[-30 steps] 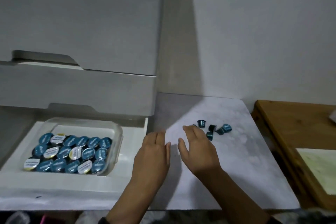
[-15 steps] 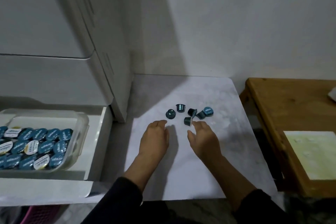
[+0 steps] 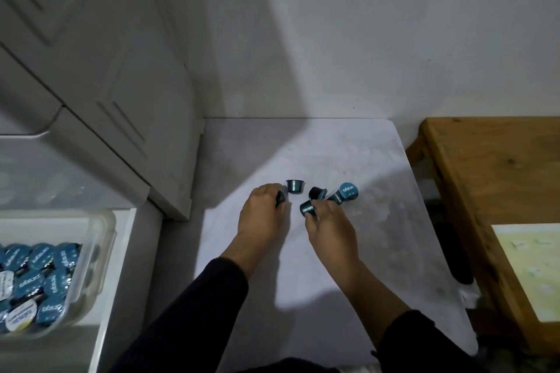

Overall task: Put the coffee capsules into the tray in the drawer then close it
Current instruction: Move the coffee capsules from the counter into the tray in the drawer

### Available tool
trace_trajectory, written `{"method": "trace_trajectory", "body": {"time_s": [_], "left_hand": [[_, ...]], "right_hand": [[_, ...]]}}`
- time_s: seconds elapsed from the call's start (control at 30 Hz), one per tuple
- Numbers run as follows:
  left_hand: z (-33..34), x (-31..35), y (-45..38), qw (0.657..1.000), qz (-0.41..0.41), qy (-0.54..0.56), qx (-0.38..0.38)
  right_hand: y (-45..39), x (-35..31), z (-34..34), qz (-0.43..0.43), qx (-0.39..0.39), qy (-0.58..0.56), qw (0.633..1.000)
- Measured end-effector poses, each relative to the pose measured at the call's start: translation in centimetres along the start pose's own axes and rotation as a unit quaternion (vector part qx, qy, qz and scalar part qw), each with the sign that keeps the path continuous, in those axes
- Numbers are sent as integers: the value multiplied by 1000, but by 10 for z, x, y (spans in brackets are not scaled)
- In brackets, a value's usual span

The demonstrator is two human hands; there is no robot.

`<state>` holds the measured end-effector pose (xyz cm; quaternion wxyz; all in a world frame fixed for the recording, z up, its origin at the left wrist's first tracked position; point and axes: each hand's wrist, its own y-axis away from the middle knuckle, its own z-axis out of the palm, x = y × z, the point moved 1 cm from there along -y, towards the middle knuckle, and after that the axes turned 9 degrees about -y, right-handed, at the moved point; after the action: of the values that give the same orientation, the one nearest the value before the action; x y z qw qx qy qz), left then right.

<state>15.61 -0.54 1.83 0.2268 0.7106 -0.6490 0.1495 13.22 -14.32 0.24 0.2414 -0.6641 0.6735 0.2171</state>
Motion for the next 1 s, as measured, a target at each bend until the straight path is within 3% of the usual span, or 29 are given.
{"method": "trace_trajectory", "body": {"time_s": [0.23,0.47,0.73,1.0], "left_hand": [[4,-7,-1,998,-22,54,10],[-3,-16,3,985,-93,144,29],[-7,-34,4,985,-116,102,76],[-7,-26,13,993,-39,82,73]], "right_hand": [[-2,0,6,-79,57,31,995],[4,-1,11,-101,56,8,993],[14,2,18,-96,44,-58,993],[14,1,18,-82,57,-107,989]]}}
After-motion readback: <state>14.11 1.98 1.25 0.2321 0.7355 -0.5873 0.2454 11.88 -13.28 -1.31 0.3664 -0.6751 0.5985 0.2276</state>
